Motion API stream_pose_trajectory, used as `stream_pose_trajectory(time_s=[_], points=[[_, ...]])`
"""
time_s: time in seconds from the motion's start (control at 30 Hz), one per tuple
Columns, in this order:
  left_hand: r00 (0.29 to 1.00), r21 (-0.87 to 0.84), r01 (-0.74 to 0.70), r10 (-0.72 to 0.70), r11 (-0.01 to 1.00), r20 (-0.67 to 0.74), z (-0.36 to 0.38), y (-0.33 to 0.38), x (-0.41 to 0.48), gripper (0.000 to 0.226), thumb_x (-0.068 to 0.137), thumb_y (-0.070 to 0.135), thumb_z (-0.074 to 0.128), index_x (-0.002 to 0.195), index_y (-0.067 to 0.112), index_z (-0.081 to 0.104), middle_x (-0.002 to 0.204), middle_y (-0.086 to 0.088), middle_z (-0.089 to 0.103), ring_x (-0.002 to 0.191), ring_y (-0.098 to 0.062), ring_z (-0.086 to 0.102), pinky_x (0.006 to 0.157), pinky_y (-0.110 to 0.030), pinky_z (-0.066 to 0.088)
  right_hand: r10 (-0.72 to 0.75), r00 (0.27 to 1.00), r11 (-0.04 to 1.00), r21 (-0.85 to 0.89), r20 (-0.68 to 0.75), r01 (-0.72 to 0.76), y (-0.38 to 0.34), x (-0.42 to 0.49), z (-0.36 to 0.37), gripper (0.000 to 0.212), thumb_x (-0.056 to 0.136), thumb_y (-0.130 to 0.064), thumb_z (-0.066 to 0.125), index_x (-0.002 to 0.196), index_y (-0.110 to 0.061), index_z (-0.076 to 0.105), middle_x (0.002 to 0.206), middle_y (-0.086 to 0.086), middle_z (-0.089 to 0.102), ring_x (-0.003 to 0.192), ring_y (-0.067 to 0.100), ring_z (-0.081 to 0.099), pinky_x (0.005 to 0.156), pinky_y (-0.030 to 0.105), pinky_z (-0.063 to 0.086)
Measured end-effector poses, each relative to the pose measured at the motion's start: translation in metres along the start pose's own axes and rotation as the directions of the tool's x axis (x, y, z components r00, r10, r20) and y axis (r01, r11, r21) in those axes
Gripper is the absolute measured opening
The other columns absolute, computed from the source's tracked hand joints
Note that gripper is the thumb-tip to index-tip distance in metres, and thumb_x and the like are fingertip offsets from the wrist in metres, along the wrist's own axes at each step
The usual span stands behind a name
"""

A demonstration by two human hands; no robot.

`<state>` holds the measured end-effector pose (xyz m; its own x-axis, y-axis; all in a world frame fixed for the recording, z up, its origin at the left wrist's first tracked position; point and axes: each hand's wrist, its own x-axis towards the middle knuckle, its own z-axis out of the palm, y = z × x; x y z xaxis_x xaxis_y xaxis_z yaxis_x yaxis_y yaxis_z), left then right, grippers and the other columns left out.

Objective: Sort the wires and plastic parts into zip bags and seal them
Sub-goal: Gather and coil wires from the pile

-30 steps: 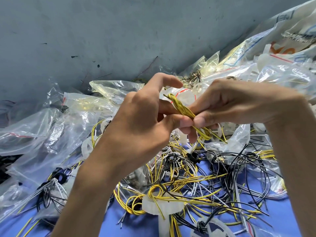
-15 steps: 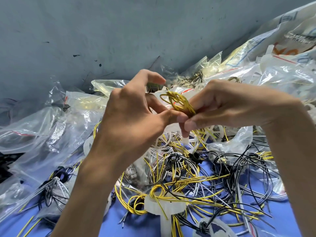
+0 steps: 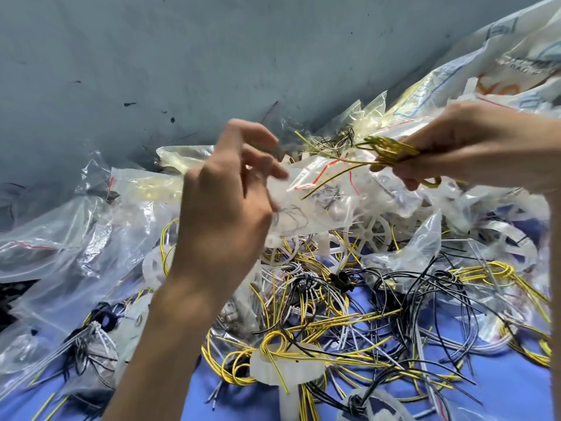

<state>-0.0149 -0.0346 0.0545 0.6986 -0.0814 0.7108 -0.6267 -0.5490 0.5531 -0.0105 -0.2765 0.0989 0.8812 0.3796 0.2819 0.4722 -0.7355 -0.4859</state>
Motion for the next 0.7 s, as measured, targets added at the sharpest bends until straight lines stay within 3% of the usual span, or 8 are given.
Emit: stream_pose_trajectory(time_s=[0.07,0.13,0.23,0.33,0.43,0.5,0.57,0.7], points=[[0.993,0.062,-0.044,0.036,0.997,0.116,0.005,-0.002,-0.003,0.024,0.089,0.007,0.061,0.105,0.024,0.058,0.101,0.006,0.061,0.082,0.002,0.062,0.071,-0.011,0.049,0.023,1.000,1.000,0.015,0.006,-0.023,0.007,-0.002,-0.003,0.017,0.078,-0.032,0.064,0.068,-0.020,0.071,0.051,0.002,0.045,0.045,0.025,0.034,0.038,0.035,0.037],[0.975,0.118,-0.075,0.048,0.990,0.219,0.011,-0.004,-0.005,0.021,0.087,0.021,0.065,0.107,0.026,0.063,0.116,0.004,0.055,0.103,-0.003,0.055,0.088,-0.022,0.048,0.052,0.999,0.999,-0.009,0.012,-0.052,0.013,-0.004,-0.007,0.016,0.078,-0.033,0.064,0.069,-0.023,0.072,0.052,0.005,0.047,0.049,0.031,0.040,0.045,0.036,0.041],[0.933,0.225,-0.081,-0.006,0.971,0.361,0.015,-0.006,-0.008,0.021,0.088,0.039,0.060,0.109,0.034,0.065,0.132,0.007,0.047,0.121,-0.006,0.042,0.099,-0.024,0.035,0.115,0.993,0.991,-0.063,-0.024,-0.116,0.018,-0.008,-0.012,0.017,0.076,-0.037,0.063,0.065,-0.027,0.072,0.051,0.006,0.051,0.046,0.021,0.046,0.049,0.030,0.044],[0.889,0.348,-0.072,-0.098,0.935,0.447,0.019,-0.009,-0.010,0.035,0.087,0.049,0.053,0.119,0.037,0.060,0.142,0.008,0.041,0.131,-0.009,0.033,0.106,-0.037,0.035,0.168,0.986,0.983,-0.078,-0.013,-0.168,0.019,-0.012,-0.016,0.018,0.075,-0.036,0.065,0.063,-0.026,0.073,0.048,0.001,0.052,0.039,0.006,0.040,0.048,0.027,0.035],[0.907,0.426,-0.032,-0.153,0.904,0.393,0.022,-0.013,-0.010,0.050,0.087,0.055,0.045,0.127,0.027,0.055,0.134,0.007,0.047,0.124,-0.011,0.040,0.099,-0.033,0.038,0.179,0.980,0.981,-0.097,0.083,-0.170,0.014,-0.013,-0.015,0.019,0.073,-0.042,0.063,0.070,-0.028,0.075,0.053,0.006,0.053,0.041,0.007,0.036,0.046,0.026,0.030],[0.938,0.429,-0.008,-0.142,0.903,0.317,0.024,-0.014,-0.010,0.052,0.086,0.056,0.043,0.123,0.022,0.058,0.123,0.006,0.054,0.112,-0.013,0.049,0.087,-0.029,0.039,0.171,0.974,0.982,-0.102,0.151,-0.157,0.007,-0.011,-0.008,0.022,0.069,-0.045,0.061,0.059,-0.029,0.071,0.048,0.001,0.046,0.042,0.009,0.034,0.049,0.028,0.027],[0.967,0.408,0.008,-0.111,0.913,0.229,0.025,-0.015,-0.009,0.046,0.089,0.053,0.046,0.116,0.019,0.063,0.114,0.004,0.059,0.098,-0.016,0.057,0.076,-0.028,0.040,0.156,0.967,0.984,-0.114,0.200,-0.135,-0.001,-0.005,-0.001,0.022,0.069,-0.045,0.060,0.054,-0.030,0.068,0.046,-0.002,0.044,0.044,0.010,0.035,0.050,0.030,0.027],[0.996,0.374,0.018,-0.051,0.927,0.079,0.023,-0.013,-0.009,0.025,0.092,0.038,0.055,0.098,0.019,0.070,0.095,0.003,0.067,0.074,-0.019,0.064,0.062,-0.028,0.043,0.088,0.958,0.988,-0.150,0.273,-0.048,-0.013,0.002,0.010,0.024,0.070,-0.042,0.055,0.055,-0.026,0.065,0.040,-0.006,0.038,0.037,0.006,0.031,0.042,0.017,0.028]])
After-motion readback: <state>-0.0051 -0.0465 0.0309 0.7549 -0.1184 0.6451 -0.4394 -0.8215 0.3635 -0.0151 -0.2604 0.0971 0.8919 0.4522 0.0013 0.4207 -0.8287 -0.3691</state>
